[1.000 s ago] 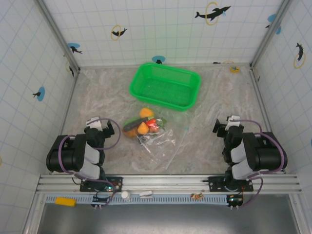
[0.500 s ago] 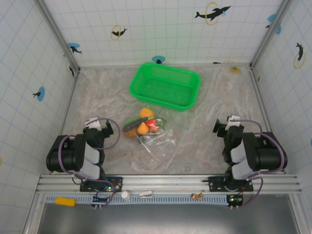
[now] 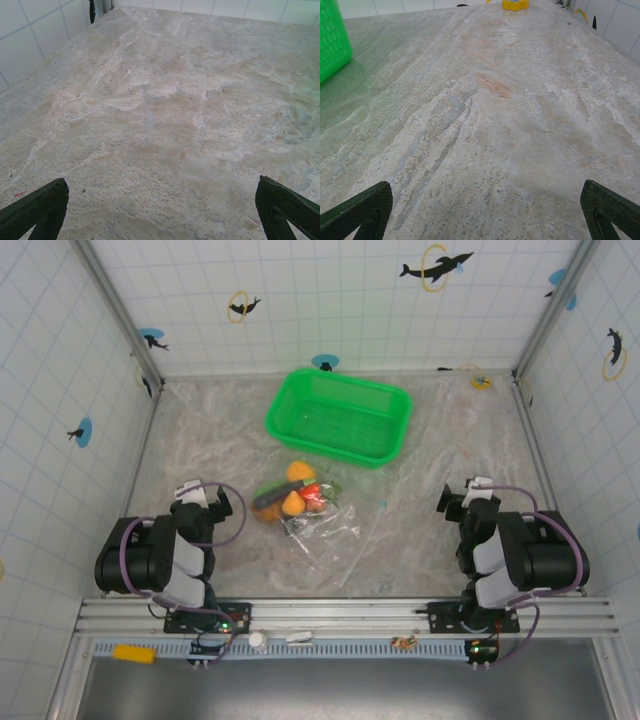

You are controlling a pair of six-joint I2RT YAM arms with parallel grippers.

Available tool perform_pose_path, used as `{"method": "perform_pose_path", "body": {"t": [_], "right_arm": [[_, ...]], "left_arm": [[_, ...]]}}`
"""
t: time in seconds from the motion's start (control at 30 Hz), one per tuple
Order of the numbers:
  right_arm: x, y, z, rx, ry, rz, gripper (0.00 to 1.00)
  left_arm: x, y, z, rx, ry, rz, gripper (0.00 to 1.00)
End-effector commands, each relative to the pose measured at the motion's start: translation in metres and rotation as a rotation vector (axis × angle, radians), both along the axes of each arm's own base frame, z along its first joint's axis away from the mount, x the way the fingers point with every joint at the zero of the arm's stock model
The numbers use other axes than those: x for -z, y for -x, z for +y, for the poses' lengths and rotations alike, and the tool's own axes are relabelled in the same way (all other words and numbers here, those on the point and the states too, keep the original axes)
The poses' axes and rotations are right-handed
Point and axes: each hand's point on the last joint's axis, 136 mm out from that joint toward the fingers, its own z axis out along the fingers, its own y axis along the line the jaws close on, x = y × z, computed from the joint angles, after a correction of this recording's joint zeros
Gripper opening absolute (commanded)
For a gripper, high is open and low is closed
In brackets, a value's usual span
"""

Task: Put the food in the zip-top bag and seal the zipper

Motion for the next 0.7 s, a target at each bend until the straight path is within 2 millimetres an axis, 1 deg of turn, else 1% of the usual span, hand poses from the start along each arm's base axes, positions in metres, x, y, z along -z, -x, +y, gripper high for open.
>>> {"method": "perform_pose_path", "body": {"t": [0.0, 0.67], "right_arm": [[-0.0038, 0.0031, -0.0017, 0.010, 0.003, -0.024, 0.99], [-0.0040, 0.0031, -0.0012, 0.008, 0.003, -0.025, 0.99]], "left_arm": [[-0.0062, 0.0002, 0.0011, -0.008, -0.005, -0.029, 0.98], [-0.0058, -0.0002, 0.0002, -0.003, -0.003, -0.027, 0.98]]}}
